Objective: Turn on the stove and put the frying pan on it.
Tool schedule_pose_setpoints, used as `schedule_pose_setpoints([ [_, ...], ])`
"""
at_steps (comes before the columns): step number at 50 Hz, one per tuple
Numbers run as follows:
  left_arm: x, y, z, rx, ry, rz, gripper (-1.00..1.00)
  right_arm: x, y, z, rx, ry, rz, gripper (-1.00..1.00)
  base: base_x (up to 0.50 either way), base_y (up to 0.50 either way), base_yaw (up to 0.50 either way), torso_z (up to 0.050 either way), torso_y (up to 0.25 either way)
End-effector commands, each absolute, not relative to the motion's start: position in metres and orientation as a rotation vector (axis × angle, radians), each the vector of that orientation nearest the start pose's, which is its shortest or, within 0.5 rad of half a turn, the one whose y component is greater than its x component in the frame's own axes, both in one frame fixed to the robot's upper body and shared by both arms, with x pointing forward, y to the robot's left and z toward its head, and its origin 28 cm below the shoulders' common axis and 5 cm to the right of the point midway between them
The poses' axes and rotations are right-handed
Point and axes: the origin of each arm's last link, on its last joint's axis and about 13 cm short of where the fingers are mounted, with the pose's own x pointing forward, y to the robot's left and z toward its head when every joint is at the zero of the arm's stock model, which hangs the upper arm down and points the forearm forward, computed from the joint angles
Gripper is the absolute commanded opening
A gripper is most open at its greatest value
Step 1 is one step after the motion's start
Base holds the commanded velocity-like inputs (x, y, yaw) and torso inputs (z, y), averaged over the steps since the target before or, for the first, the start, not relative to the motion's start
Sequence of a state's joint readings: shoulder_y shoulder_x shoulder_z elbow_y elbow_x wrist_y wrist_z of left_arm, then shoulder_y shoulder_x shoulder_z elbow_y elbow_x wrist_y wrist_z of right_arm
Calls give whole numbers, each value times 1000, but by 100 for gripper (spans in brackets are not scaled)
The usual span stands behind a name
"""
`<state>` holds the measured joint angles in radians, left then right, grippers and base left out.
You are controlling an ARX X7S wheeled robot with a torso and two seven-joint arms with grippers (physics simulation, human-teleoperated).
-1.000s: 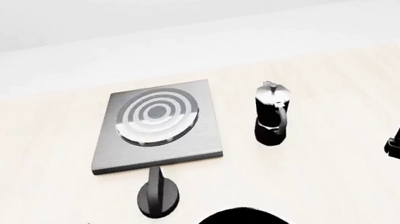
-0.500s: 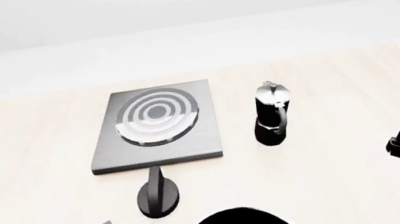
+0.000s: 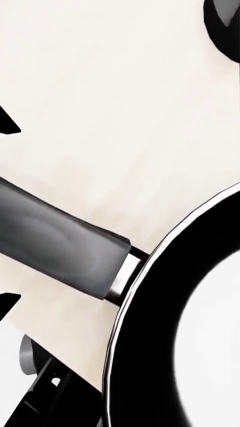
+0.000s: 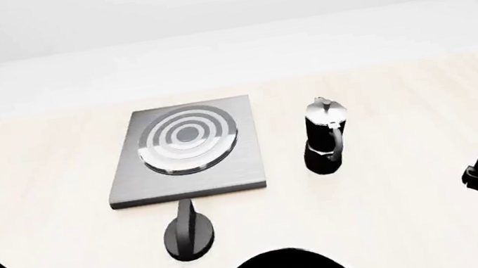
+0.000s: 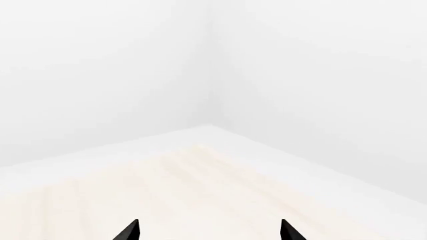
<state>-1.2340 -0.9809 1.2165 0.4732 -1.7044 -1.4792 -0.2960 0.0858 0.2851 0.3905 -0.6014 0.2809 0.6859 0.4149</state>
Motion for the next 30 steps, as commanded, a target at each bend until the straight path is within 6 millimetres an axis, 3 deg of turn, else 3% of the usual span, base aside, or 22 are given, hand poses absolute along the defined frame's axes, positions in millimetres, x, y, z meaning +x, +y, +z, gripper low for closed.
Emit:
schedule_pose_setpoints([
  [1,198,279,174,650,1260,-834,100,195,-204,133,-20,-87,-637,100,0,0,0,0,0],
  [21,202,278,154,576,1362,-914,100,195,-204,138,-18,-105,-639,100,0,0,0,0,0],
  [22,205,280,155,572,1338,-869,-100,195,-204,138,-18,-105,-640,100,0,0,0,0,0],
  [30,203,285,156,596,1373,-805,-100,194,-204,135,-17,-105,-637,100,0,0,0,0,0],
])
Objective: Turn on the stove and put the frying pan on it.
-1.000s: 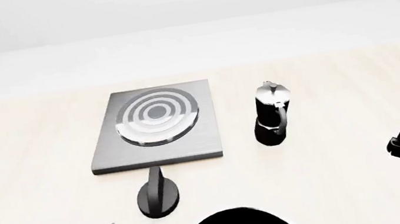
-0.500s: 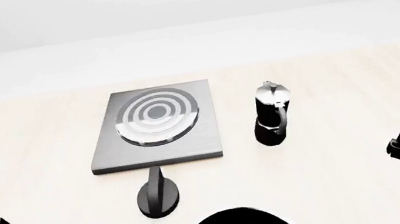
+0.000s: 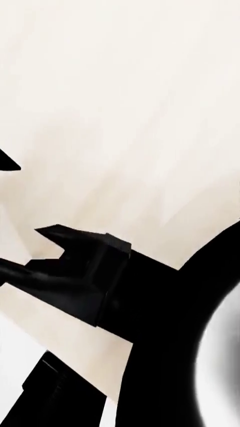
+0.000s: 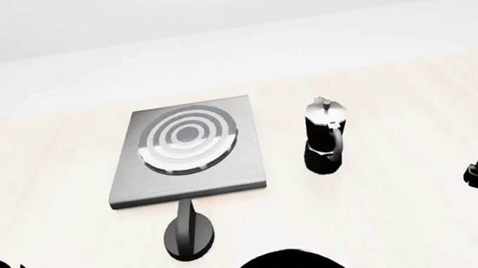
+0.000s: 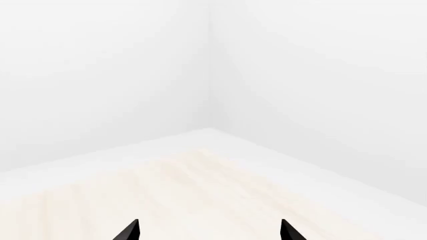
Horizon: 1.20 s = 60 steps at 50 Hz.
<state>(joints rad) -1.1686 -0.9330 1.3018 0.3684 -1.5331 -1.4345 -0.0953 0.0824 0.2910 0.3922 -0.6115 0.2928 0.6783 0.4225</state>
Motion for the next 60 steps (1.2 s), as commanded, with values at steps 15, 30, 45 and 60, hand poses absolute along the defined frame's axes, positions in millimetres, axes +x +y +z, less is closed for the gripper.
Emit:
schedule_pose_setpoints([
  [15,170,281,248,757,1065,-830,-100,195,-203,134,-21,-101,-645,100,0,0,0,0,0],
  [30,149,282,327,632,865,-658,-100,196,-203,136,-23,-100,-646,100,0,0,0,0,0],
  [45,180,266,371,315,721,-447,-100,197,-203,132,-22,-92,-646,100,0,0,0,0,1],
  [60,258,264,406,-81,637,-139,-100,198,-203,131,-21,-94,-643,100,0,0,0,0,1],
])
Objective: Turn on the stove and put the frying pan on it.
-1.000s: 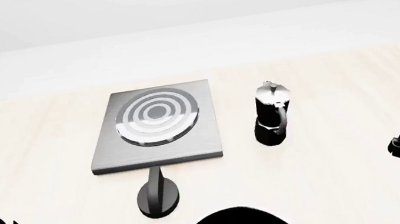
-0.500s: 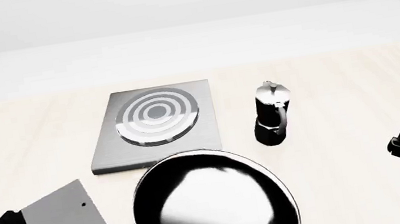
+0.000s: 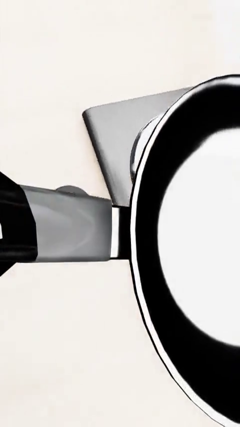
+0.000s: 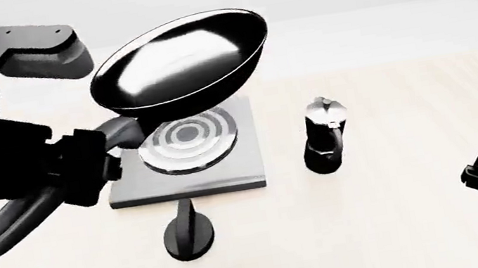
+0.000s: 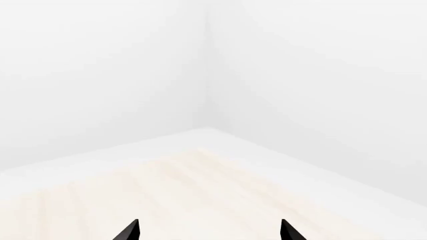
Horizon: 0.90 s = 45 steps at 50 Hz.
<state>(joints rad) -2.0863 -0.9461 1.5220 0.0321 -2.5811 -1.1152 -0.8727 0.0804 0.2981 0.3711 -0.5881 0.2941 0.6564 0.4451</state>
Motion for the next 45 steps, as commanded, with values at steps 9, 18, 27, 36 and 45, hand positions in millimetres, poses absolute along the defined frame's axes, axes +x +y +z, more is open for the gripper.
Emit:
schedule_pose_setpoints([
  [9,297,254,389,-37,661,-100,-100,199,-203,133,-17,-97,-639,100,0,0,0,0,1],
  [18,338,242,354,41,678,-50,-100,201,-202,133,-14,-98,-633,100,0,0,0,0,1],
  [27,370,234,301,167,686,-36,-100,203,-201,129,-11,-93,-630,100,0,0,0,0,2],
  [36,373,231,266,185,867,-19,-100,203,-202,131,-12,-95,-632,100,0,0,0,0,2],
  [45,370,228,247,197,884,-21,-100,204,-201,130,-11,-92,-628,100,0,0,0,0,1],
])
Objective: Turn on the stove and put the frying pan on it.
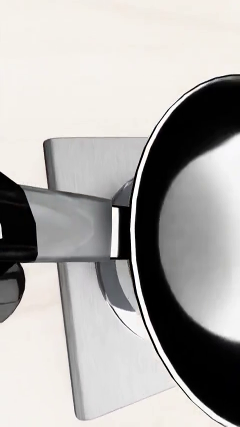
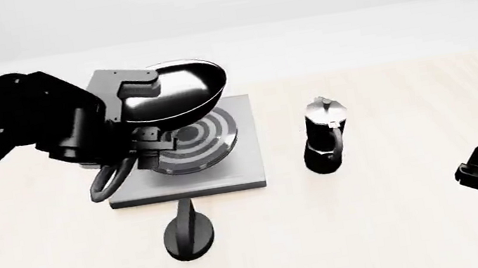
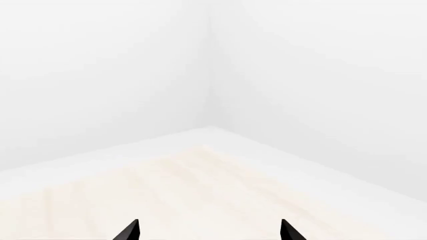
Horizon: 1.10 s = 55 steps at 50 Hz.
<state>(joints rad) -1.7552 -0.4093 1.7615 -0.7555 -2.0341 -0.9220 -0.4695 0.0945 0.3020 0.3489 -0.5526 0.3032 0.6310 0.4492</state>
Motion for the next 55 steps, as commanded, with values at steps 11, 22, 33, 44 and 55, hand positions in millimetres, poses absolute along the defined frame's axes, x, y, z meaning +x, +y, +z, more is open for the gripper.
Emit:
schedule_pose_setpoints([
  [11,379,228,244,197,868,-52,-100,204,-202,130,-9,-95,-628,100,0,0,0,1,2],
  [22,383,228,232,194,881,-72,-100,204,-202,131,-9,-96,-626,100,0,0,0,0,2],
  [33,382,227,207,220,988,-67,-100,202,-202,129,-7,-94,-631,100,0,0,0,0,1],
  [44,382,229,195,209,1045,-39,-100,203,-203,127,-6,-93,-632,100,0,0,0,0,0],
  [55,377,227,203,198,1061,-103,100,203,-203,129,-5,-96,-633,100,0,0,0,1,1],
])
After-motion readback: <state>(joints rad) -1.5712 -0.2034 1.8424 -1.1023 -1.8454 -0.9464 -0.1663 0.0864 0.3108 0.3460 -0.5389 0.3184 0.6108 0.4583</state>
